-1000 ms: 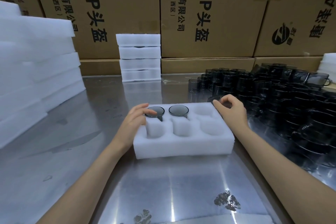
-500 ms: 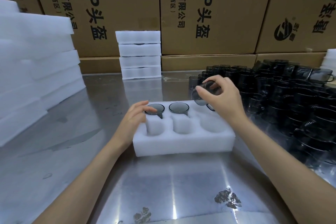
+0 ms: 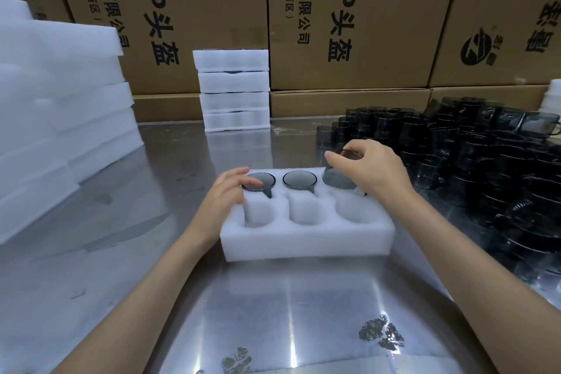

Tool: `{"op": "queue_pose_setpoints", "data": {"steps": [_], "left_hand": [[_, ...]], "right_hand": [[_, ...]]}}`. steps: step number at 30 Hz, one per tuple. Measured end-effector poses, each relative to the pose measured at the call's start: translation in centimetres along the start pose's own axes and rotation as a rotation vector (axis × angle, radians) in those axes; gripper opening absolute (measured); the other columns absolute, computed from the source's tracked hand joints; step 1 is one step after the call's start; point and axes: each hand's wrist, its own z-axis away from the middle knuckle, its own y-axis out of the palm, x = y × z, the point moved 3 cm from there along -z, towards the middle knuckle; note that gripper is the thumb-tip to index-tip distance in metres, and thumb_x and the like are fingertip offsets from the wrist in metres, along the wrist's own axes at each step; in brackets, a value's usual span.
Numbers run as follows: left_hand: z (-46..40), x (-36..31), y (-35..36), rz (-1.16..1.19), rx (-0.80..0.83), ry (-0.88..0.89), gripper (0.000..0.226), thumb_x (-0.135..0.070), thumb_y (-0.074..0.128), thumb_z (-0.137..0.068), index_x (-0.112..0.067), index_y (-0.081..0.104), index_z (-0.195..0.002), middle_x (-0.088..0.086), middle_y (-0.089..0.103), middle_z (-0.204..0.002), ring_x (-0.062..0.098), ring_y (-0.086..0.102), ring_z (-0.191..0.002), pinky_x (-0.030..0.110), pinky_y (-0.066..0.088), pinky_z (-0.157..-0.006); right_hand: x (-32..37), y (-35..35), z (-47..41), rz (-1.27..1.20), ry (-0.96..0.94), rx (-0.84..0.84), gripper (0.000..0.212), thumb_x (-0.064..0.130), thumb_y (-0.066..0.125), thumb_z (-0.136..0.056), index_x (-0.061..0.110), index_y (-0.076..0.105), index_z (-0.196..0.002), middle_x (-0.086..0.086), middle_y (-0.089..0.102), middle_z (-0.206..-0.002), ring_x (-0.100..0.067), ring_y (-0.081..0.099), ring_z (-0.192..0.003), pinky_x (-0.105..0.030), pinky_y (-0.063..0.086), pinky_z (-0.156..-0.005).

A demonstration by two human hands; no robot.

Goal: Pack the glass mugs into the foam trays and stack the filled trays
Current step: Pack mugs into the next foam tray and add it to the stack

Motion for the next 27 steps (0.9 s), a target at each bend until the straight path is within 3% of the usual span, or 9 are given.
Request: {"op": "queue_pose_setpoints", "data": {"steps": [4, 8, 11, 15, 17, 21, 24, 27], "left_hand": [[0.0, -0.1, 0.0, 0.002, 0.001, -0.011, 0.028, -0.017, 0.037, -0.066, -0.026, 0.062, -0.074, 0.011, 0.052, -0.131, 0.006, 0.037, -0.128, 0.006, 0.026, -0.098], [0.1, -0.2, 0.0, -0.011, -0.005, -0.017, 0.031, -0.017, 0.036, -0.066, -0.023, 0.063, -0.079, 0.010, 0.052, -0.132, 0.005, 0.037, -0.128, 0.004, 0.025, -0.097], [0.1, -0.4, 0.0, -0.039, -0.008, -0.013, 0.035, -0.017, 0.035, -0.065, -0.023, 0.064, -0.085, 0.009, 0.052, -0.131, 0.004, 0.036, -0.129, 0.005, 0.025, -0.098], [0.3, -1.1, -0.2, -0.071, -0.002, -0.015, 0.039, -0.018, 0.038, -0.062, -0.024, 0.066, -0.089, -0.001, 0.049, -0.130, -0.018, 0.038, -0.113, -0.005, 0.025, -0.087], [0.3, -1.6, -0.3, -0.091, -0.002, -0.005, 0.041, -0.019, 0.040, -0.062, -0.026, 0.067, -0.091, -0.005, 0.050, -0.127, -0.018, 0.040, -0.111, -0.005, 0.026, -0.084], [0.5, -3.0, -0.2, -0.263, -0.006, 0.080, 0.044, -0.021, 0.038, -0.066, -0.031, 0.064, -0.100, -0.012, 0.053, -0.123, 0.011, 0.037, -0.124, 0.011, 0.024, -0.097], [0.6, -5.2, 0.9, -0.465, 0.073, 0.201, 0.047, -0.023, 0.038, -0.070, -0.039, 0.056, -0.110, -0.025, 0.049, -0.122, 0.005, 0.033, -0.124, 0.000, 0.017, -0.095], [0.3, -7.4, 3.3, -0.688, 0.244, 0.325, 0.063, -0.030, 0.035, -0.076, -0.034, 0.040, -0.138, -0.021, 0.031, -0.147, 0.002, 0.018, -0.138, 0.015, 0.010, -0.111]], "right_hand": [[0.2, -0.1, 0.0, 0.102, -0.012, -0.015, 0.043, 0.065, 0.053, -0.075, 0.023, 0.059, -0.067, 0.006, 0.061, -0.066, -0.017, 0.060, -0.064, -0.029, 0.044, -0.057], [0.7, 0.0, 0.1, 0.205, -0.029, -0.027, 0.044, 0.066, 0.053, -0.071, 0.023, 0.061, -0.067, 0.004, 0.062, -0.061, -0.017, 0.061, -0.059, -0.025, 0.042, -0.057], [0.9, 0.0, 0.2, 0.235, -0.044, -0.028, 0.048, 0.070, 0.052, -0.072, 0.023, 0.062, -0.069, 0.005, 0.061, -0.068, -0.018, 0.062, -0.063, -0.026, 0.044, -0.060], [0.4, -0.4, 0.3, 0.215, -0.063, 0.044, 0.059, 0.081, 0.037, -0.076, 0.032, 0.065, -0.096, 0.007, 0.059, -0.092, -0.020, 0.062, -0.084, -0.033, 0.047, -0.072], [0.1, -1.0, 0.5, 0.093, -0.091, 0.032, 0.056, 0.074, 0.033, -0.084, 0.036, 0.062, -0.112, 0.009, 0.057, -0.096, -0.015, 0.058, -0.093, -0.034, 0.044, -0.076], [-1.1, -2.2, 1.7, -0.128, -0.195, -0.053, 0.041, 0.046, 0.035, -0.098, 0.032, 0.052, -0.133, 0.017, 0.055, -0.127, -0.006, 0.046, -0.122, -0.024, 0.033, -0.095], [-2.5, -1.8, 2.9, -0.091, -0.278, 0.039, 0.049, 0.042, 0.031, -0.097, 0.028, 0.039, -0.143, 0.024, 0.037, -0.141, 0.001, 0.030, -0.135, -0.019, 0.021, -0.107], [-3.7, -1.4, 3.5, -0.089, -0.317, 0.142, 0.045, 0.037, 0.031, -0.101, 0.035, 0.028, -0.146, 0.027, 0.023, -0.149, 0.005, 0.018, -0.140, -0.024, 0.015, -0.116]]}}
